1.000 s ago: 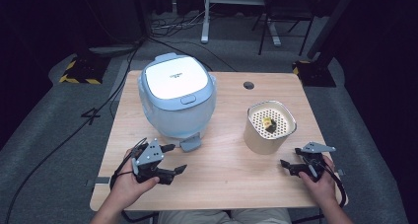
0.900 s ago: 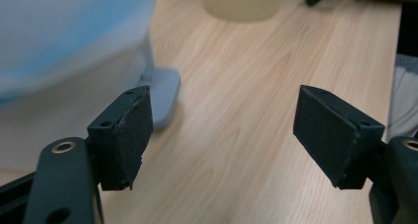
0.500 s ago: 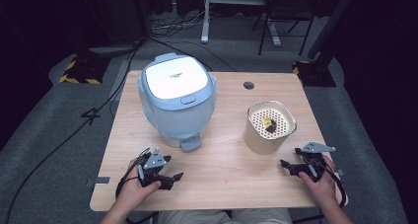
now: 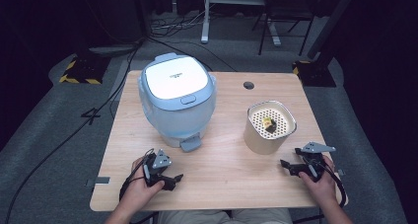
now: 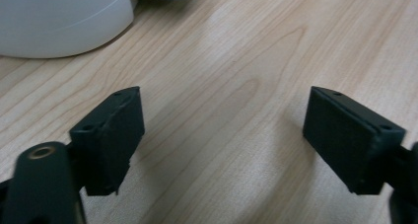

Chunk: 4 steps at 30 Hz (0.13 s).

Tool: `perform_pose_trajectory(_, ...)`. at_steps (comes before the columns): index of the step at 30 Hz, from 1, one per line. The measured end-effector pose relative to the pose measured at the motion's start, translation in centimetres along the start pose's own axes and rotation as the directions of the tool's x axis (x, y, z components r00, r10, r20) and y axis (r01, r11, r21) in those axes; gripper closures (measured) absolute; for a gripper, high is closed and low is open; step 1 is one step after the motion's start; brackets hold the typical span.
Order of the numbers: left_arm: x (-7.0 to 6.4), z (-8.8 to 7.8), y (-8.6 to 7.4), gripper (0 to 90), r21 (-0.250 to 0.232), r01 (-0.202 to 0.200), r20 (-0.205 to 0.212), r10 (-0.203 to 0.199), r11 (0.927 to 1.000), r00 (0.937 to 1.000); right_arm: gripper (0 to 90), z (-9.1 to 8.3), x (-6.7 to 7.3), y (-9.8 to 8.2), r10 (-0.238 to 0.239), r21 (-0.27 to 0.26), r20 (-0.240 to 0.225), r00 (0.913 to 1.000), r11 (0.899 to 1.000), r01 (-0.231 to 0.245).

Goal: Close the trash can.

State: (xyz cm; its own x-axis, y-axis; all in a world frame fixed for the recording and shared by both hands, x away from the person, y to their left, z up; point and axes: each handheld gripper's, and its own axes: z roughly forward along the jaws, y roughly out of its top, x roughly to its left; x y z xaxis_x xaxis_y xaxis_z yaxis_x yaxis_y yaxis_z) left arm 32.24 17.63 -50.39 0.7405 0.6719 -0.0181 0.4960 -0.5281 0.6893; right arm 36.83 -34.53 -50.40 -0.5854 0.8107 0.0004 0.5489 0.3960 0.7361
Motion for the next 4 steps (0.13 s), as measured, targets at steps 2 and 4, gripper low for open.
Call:
perform_pose_trajectory(2,0.09,0.00,0.01,14.4,0.003,0.006,0.003,-0.006,1.0000,1.0000,16.2,0.00,0.00,0.01,0.000,0.000,0.000,1.0000,1.000,0.000)
perform_pose_trajectory(4,0.38,0.05,0.07,14.3,0.002,0.005,0.004,-0.005,1.0000,1.0000,16.0,-0.01,-0.01,0.03,-0.002,0.003,-0.001,1.0000,1.000,0.002)
